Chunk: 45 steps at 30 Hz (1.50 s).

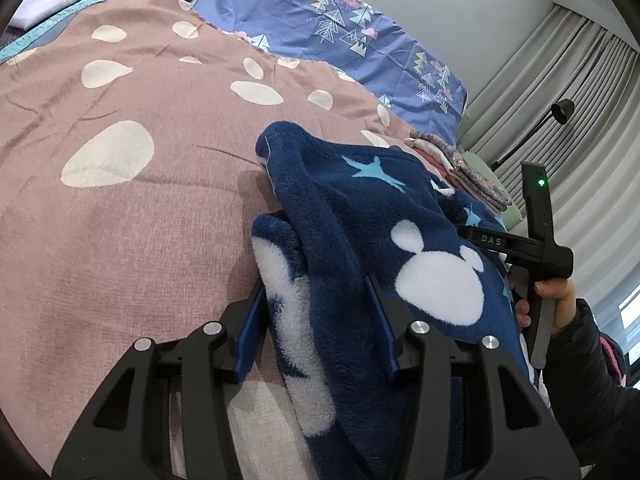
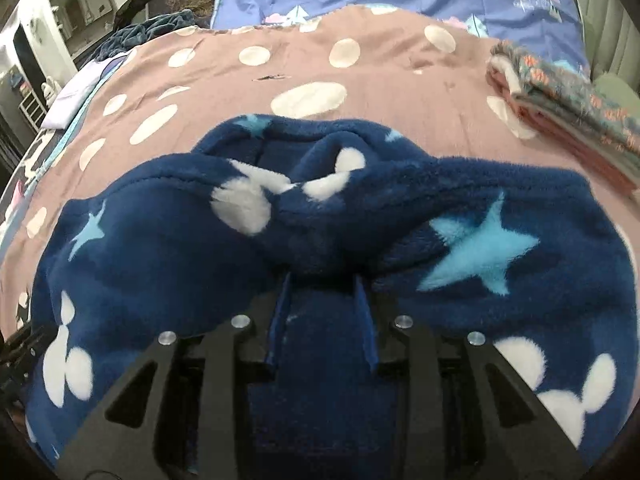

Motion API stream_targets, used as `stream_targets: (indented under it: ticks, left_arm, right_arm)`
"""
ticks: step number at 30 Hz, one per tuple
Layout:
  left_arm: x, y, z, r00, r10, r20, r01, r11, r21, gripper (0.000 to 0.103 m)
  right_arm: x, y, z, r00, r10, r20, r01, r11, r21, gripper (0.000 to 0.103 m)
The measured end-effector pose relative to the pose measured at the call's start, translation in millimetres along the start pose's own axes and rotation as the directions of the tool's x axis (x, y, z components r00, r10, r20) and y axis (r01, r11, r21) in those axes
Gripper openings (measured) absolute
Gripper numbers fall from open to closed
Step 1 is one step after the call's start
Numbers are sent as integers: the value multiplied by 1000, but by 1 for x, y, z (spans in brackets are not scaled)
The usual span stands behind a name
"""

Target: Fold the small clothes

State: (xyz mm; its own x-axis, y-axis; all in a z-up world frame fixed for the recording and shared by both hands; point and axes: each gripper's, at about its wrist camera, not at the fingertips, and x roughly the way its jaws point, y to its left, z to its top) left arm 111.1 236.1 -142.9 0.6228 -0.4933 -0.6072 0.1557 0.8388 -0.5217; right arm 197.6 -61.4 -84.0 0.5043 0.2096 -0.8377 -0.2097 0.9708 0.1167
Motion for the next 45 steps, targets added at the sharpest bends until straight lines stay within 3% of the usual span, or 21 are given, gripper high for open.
stream_targets:
  ticks: [2,4,6,9,10,13,17,20,22,25,28,30,31,33,34,35,36,39,41,45]
  left_arm:
    - [0,1,-1,1000,-5,2,5,1000,-4,49]
    - [0,3,-1,1000,-12,3,12,1000,-9,49]
    - [0,3,-1,1000,-18,3,18,1000,-14,49]
    - [0,4,-2,1000,-22,3,22,1000,-18,49]
    - [0,3,-2,1000,-23,3,23,1000,-18,49]
    - [0,3,-2,1000,-26,4,26,999,-21,49]
    - [-1,3,-3,999,-34,5,34,999,-28,49]
    - [-1,4,-3,1000,-31,4,31,999,-26,49]
    - [-1,5,-3,999,-36,4,36,999,-31,49]
    - [-1,4,-3,999,-46,2,46,998,-39,49]
    - [-1,7,-1,998,-70,0,69,996,-57,50]
    - [0,11,2,996,-86,-1,86,994,-71,50]
    - [0,12,4,996,-92,-1,91,993,-77,50]
    - [2,13,8,995,-96,-1,95,992,-88,47]
    - [3,14,11,995,-95,-2,95,991,-93,43]
    - [2,14,13,994,-109,-1,108,989,-100,27]
    - [1,13,16,993,-118,2,118,988,-105,25]
    - [-15,-8,26,991,-123,46,126,989,-72,23]
    - [-27,-28,37,988,-134,76,137,989,-46,23]
    - [-42,-88,59,984,-146,101,141,988,57,23]
  right_arm:
    - [-26,1,-10,999,-4,33,3,1000,12,37]
    - [-71,7,-23,991,-3,134,-1,1000,29,41]
    - [-113,24,-43,972,75,224,-63,996,-64,52]
    - [-164,79,-101,937,177,302,-69,939,-336,62]
    - [-174,99,-126,930,211,302,-66,902,-427,63]
    - [-183,164,-212,918,278,283,2,709,-705,68]
    - [-169,212,-269,880,253,401,231,510,-828,74]
    - [-147,230,-271,887,206,412,275,481,-832,75]
    - [-129,238,-265,893,155,422,306,479,-823,75]
    - [-110,248,-254,877,123,464,356,482,-801,74]
    - [-94,254,-243,879,133,457,344,486,-804,74]
    - [-86,255,-230,888,133,440,318,512,-797,72]
    - [-84,254,-226,890,132,437,313,520,-795,65]
    - [-83,253,-220,895,145,422,291,527,-798,28]
    - [-89,252,-221,892,159,423,283,533,-797,24]
    - [-102,250,-226,882,179,436,273,561,-782,21]
    - [-112,243,-219,878,206,431,234,603,-763,19]
    - [-140,212,-194,872,288,397,67,732,-678,19]
    - [-160,187,-174,851,344,396,-38,794,-606,19]
    - [-199,137,-154,795,409,448,-168,858,-485,19]
